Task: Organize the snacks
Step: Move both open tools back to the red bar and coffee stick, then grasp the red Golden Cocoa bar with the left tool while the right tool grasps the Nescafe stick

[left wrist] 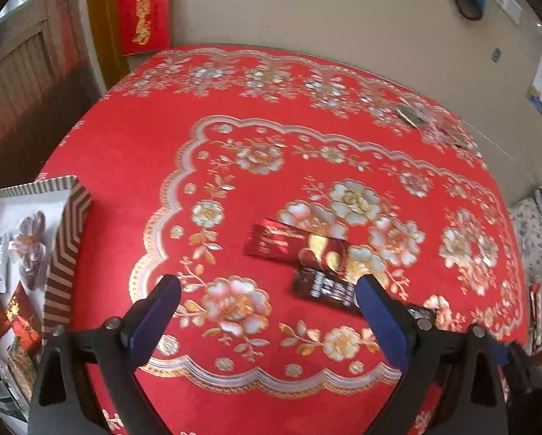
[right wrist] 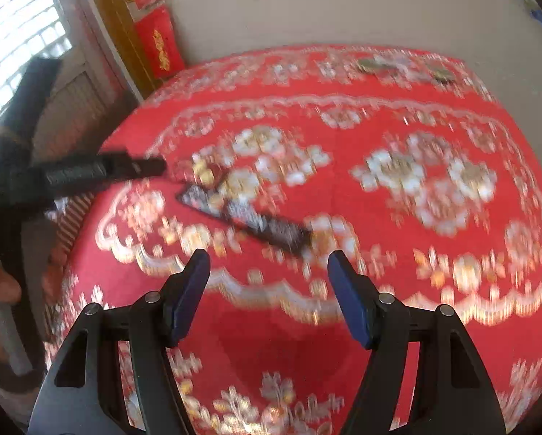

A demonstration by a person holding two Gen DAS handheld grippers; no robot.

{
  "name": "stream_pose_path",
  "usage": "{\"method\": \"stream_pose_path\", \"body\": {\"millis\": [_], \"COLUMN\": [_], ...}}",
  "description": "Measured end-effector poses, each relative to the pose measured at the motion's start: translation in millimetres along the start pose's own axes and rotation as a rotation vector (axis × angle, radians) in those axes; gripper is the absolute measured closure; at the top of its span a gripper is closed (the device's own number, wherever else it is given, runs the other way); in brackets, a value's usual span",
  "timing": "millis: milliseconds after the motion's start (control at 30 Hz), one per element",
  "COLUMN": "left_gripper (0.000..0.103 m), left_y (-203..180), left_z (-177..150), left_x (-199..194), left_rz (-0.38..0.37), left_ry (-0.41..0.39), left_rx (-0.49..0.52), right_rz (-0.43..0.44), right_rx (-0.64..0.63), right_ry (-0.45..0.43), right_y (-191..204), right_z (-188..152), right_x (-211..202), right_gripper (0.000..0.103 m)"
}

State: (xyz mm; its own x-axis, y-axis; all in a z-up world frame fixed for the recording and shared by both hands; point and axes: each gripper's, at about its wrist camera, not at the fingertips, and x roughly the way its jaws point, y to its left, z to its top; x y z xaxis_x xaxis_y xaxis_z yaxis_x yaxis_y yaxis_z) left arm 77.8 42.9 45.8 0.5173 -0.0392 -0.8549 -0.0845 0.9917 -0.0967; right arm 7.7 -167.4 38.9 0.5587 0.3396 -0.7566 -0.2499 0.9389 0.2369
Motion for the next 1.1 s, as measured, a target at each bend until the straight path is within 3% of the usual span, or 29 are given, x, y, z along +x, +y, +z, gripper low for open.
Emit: {"method": "stream_pose_path", "body": {"millis": [67,200,500,733,800,867,933,1100], "left_gripper": [0.005,0.005,0.005,0.005,0.005,0.005,0.005,0.005], "left_y": [9,37,79,96,97,97,97,79], "left_z": [1,-3,-9,-7,-7,-7,-7,-4], "left_x": [-2,-6,-9,-10,-10,-11,-12,-7], "left_rz": [0.014,0.047,0.070,0.059,0.056,0.055,0.053,0.034], "left_ry": [-0.009,-0.016,-0.007,-0.008,-0.010,-0.012,-0.014,0.002], "left_rx": [-0.020,-0.067,-0.119,-0.157,-0.160,-0.160,-0.166,-0.126], "right_rz": [-0.017,-0.136,-0.215,-0.190,-0.143,-0.032,0.033,-0.036], "right_rx": [-0.022,-0.115,-0.219,-0.263,-0.256,-0.257,-0.276,-0.237], "right_ry": [-0.013,-0.030,0.068,0.134,0.156,0.212,0.184,0.096], "right_y": [7,22,40,58,65,78,87,64], "right_z": [17,54,106,89,79,64,55,53], "right_x": [7,32,113,120,117,112,95,59], "right_gripper": [0.035,0.035,0.035,0.035,0.035,0.034,0.034,0.034]}}
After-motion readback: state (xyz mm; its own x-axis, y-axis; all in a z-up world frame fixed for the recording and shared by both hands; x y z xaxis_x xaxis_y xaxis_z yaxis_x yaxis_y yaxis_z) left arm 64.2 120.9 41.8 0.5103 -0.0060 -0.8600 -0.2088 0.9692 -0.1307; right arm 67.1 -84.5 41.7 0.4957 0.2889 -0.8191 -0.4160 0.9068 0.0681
